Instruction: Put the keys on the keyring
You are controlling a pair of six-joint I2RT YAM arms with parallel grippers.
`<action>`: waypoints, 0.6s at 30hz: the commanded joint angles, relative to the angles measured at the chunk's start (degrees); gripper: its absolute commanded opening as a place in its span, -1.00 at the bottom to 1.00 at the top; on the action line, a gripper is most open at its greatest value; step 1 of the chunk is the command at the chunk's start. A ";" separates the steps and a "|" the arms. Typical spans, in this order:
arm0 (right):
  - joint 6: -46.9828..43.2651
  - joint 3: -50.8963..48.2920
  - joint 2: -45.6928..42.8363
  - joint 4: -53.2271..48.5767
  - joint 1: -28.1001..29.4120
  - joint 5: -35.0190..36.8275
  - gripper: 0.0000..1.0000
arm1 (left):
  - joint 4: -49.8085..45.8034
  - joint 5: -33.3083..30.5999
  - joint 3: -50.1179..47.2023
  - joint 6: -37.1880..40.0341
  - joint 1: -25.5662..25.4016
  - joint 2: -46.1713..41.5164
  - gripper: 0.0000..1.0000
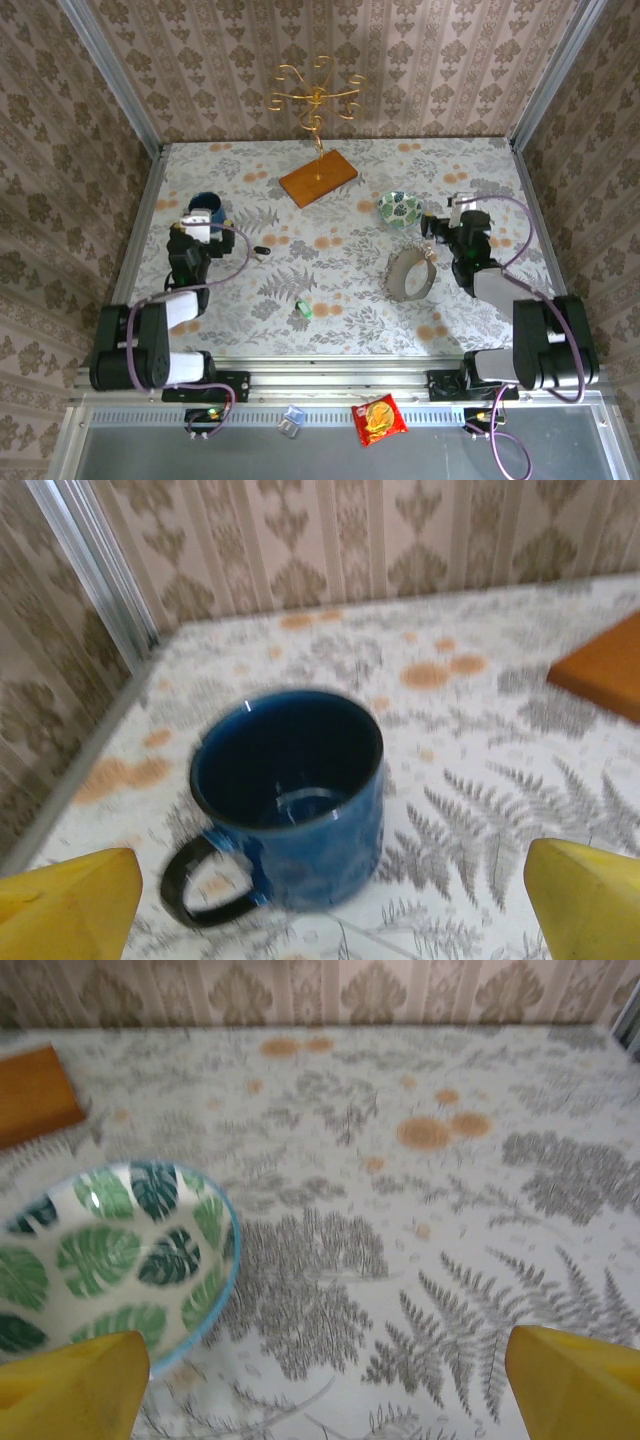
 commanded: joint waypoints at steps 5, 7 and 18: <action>13.16 4.24 -10.62 -24.01 -0.06 3.00 0.76 | -18.64 4.08 4.69 -5.25 -0.22 -12.11 0.96; 17.94 6.60 -12.18 -31.96 -0.15 3.39 0.72 | -22.95 4.91 5.79 -7.48 -0.93 -14.39 0.95; 29.54 11.31 -14.20 -57.35 0.73 -6.57 0.29 | -42.21 0.53 10.34 -14.87 -19.47 -21.78 0.86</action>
